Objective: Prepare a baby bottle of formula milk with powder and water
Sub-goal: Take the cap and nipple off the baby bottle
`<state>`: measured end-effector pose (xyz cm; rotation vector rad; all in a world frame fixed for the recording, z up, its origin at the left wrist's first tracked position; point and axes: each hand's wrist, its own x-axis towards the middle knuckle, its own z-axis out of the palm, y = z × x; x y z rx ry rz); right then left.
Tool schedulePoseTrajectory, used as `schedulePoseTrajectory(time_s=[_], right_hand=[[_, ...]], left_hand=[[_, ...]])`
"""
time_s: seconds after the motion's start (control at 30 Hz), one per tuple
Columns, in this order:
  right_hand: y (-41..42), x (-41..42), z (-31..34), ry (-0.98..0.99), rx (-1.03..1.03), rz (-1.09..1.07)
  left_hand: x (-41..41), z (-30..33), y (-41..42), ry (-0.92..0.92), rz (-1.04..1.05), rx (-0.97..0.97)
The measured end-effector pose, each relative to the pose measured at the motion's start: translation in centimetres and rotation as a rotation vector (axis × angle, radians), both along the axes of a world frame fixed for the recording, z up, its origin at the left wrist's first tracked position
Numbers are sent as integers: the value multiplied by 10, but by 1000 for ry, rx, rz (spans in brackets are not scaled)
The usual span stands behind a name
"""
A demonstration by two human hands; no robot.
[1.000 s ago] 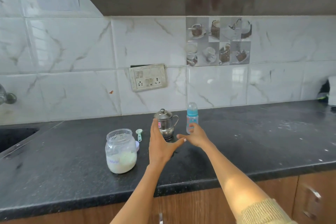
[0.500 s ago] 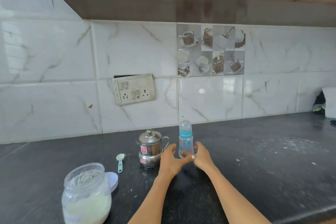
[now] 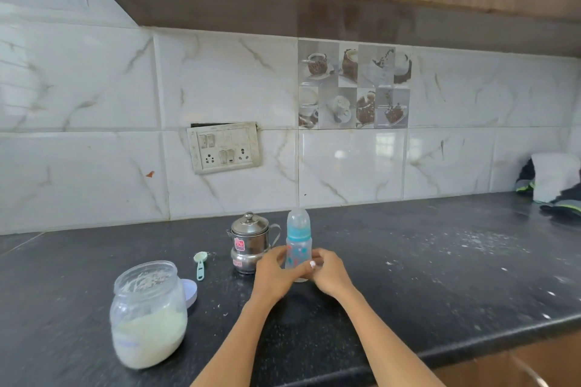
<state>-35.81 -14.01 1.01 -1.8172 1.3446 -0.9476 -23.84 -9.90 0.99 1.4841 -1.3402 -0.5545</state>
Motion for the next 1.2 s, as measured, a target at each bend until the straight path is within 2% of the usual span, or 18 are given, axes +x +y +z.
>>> schedulePoseTrajectory(time_s=[0.13, 0.33, 0.47, 1.07, 1.2], right_hand=[[44, 11, -3, -21, -1, 37], [99, 33, -5, 4, -11, 62], [118, 42, -3, 19, -32, 72], [124, 47, -2, 40, -48, 109], [121, 46, 16, 294, 12, 115]], left_hand=[[5, -1, 46, 40, 82, -45], [11, -1, 103, -4, 333, -64], [14, -1, 121, -12, 412, -98], [4, 1, 116, 119, 420, -306], [7, -3, 109, 120, 440, -322]])
